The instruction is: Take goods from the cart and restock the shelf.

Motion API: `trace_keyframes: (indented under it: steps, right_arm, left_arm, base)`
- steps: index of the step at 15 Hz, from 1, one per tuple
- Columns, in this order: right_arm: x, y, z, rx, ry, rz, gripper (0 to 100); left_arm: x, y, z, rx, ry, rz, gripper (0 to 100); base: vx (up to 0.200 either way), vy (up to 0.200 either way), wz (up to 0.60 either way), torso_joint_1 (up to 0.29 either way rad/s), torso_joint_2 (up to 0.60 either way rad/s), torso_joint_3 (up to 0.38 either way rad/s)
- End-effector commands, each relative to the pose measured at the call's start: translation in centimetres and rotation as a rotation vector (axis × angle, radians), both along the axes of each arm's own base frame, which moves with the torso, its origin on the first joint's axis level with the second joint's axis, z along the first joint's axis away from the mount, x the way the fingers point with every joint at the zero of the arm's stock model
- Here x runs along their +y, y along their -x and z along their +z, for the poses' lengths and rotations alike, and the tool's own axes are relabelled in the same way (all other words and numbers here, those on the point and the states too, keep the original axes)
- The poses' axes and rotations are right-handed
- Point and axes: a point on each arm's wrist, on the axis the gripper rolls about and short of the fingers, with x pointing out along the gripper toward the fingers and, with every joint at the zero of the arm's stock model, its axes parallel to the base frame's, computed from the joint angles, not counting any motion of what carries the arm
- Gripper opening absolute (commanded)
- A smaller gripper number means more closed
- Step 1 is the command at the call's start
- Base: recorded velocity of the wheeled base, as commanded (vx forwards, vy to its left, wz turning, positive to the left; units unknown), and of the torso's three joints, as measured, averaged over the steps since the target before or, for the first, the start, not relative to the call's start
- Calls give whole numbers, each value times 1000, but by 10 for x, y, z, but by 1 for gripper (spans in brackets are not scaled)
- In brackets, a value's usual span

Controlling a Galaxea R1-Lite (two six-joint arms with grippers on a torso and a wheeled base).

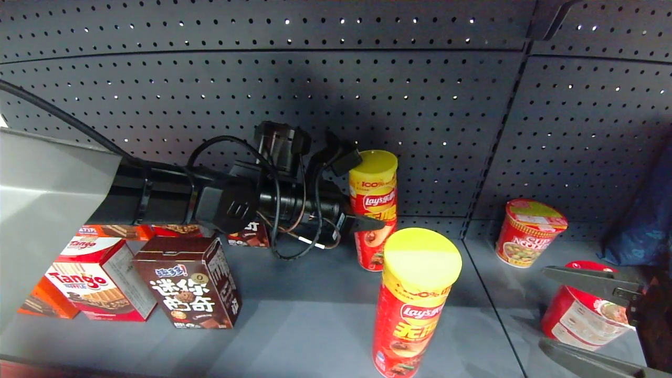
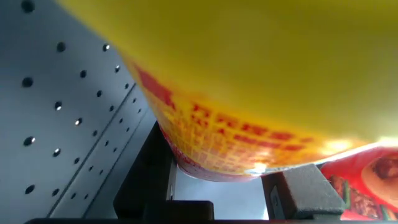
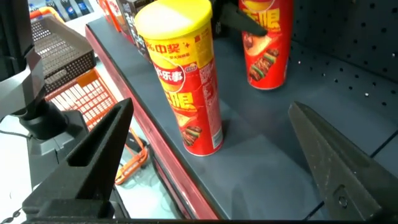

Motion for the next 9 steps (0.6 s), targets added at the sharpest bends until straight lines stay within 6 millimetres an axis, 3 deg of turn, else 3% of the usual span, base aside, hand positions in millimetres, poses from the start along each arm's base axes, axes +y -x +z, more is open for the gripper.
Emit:
trace_keyframes:
  steps: [1,9]
  right_arm:
    - [-1,1,-1,0,-1,0,100]
    - [-2,3,-3,2,1,2,100]
  left_arm:
    - [-4,0,-5,8,-5,-6,0]
    - [-12,-3,-11,15,-9,-20,0]
  base:
    - [0,0,0,0,0,0]
    - [0,0,0,0,0,0]
